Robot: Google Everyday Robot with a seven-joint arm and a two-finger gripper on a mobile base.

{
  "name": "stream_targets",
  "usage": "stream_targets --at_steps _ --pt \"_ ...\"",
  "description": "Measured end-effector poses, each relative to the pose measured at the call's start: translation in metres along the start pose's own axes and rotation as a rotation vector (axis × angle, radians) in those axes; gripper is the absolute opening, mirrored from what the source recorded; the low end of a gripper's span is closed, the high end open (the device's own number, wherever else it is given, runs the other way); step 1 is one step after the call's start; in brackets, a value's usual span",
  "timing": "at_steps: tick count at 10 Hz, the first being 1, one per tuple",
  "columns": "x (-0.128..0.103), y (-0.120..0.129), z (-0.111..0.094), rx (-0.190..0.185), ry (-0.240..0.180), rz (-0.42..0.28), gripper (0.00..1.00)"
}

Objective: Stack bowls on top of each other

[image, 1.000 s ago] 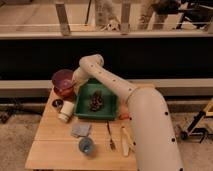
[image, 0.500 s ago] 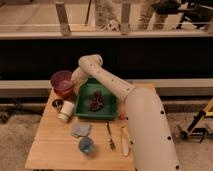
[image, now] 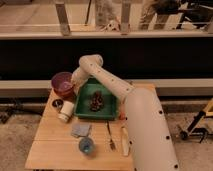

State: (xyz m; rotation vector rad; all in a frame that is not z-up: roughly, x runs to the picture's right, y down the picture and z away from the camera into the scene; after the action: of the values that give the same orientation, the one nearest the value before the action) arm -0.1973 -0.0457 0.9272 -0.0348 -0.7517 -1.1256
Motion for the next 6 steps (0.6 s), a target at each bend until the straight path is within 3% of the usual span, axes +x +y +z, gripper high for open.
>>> stream_targets --at_steps 6 --pt "-0.0018 -0.0008 -0.0006 0.008 0.002 -0.012 0.80"
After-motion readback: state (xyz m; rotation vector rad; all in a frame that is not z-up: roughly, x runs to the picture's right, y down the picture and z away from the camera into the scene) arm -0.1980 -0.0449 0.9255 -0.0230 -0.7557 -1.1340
